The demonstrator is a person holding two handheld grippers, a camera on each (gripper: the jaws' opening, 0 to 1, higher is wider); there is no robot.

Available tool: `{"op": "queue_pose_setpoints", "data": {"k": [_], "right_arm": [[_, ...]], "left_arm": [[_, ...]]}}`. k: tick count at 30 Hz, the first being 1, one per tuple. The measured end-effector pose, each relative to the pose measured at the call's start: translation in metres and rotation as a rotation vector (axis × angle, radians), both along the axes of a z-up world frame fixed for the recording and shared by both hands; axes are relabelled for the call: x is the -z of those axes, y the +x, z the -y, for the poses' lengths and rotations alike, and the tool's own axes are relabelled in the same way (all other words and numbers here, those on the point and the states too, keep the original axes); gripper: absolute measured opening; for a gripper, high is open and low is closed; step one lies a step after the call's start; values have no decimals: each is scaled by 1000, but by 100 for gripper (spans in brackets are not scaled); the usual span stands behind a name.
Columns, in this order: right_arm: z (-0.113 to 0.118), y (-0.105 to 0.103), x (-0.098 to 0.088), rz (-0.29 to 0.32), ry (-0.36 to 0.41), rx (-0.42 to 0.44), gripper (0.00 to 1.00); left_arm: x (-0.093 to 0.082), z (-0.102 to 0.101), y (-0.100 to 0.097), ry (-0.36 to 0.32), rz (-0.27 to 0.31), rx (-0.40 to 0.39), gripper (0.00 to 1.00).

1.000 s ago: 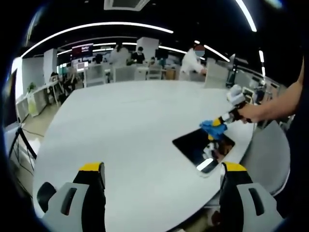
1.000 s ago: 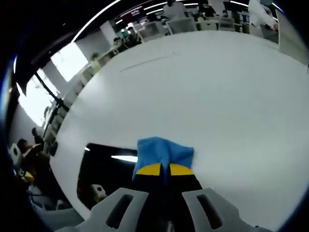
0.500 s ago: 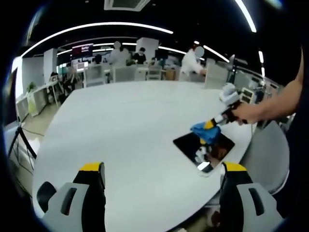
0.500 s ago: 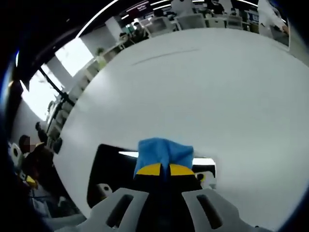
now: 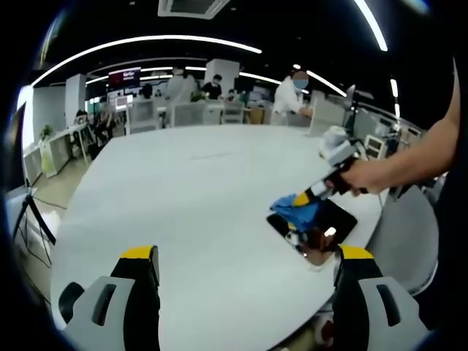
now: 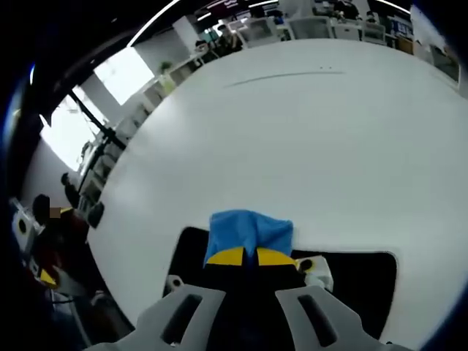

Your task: Wipe the mirror surface with the cleaning cloth until all visible marks leave the cleaned area.

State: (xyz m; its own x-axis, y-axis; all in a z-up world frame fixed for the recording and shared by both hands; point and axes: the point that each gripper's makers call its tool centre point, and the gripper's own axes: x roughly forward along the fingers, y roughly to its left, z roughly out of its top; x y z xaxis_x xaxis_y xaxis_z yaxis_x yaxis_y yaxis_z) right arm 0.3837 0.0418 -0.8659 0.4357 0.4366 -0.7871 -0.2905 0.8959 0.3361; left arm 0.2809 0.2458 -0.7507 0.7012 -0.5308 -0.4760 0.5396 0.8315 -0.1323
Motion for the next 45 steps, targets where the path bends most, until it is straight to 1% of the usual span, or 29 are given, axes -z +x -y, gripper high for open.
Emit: {"op": "queue_pose_setpoints", "data": {"k": [3,4,5,9,13,15,19,24,33,36,38,42,45], "right_arm": [[-21,-1,0,1,-13,-66,0],[-29,-1,0,-5,2,-64,0],[-33,1,0,-10,13,-55,0],[-49,0,0,-5,3,-84,0],[-47,1,0,-14,7,-84,0],[-47,0,0,-1,0,-113,0],[-47,-3,0,-3,0,-111,0],[-49,-20,1,-15,6,-132,0],[-54,-48,0,-29,20,-155,0],[-56,-57,1,-49,24,-172,0],[-56,-58,1,-36,18,-184,0],[-55,-57,1,-38,28,-182,0],[-55,-57,1,-24,20,-196,0]], "left_arm": [[1,-2,1,-1,-1,-1,100],[1,-2,1,-1,-1,-2,100],[0,-2,1,-2,-1,-4,100],[0,-6,1,-7,0,-15,100],[1,-8,-1,-2,-5,-19,100],[1,-8,-1,-4,-5,-22,100],[2,-7,-1,1,-7,-13,99],[-2,-9,2,3,2,-16,99],[-1,-6,-1,10,3,-4,99],[-1,-4,-2,10,2,1,99],[-1,-4,-2,11,2,3,99],[-2,-4,-1,14,4,5,99],[-4,-4,-1,16,8,5,99]]}}
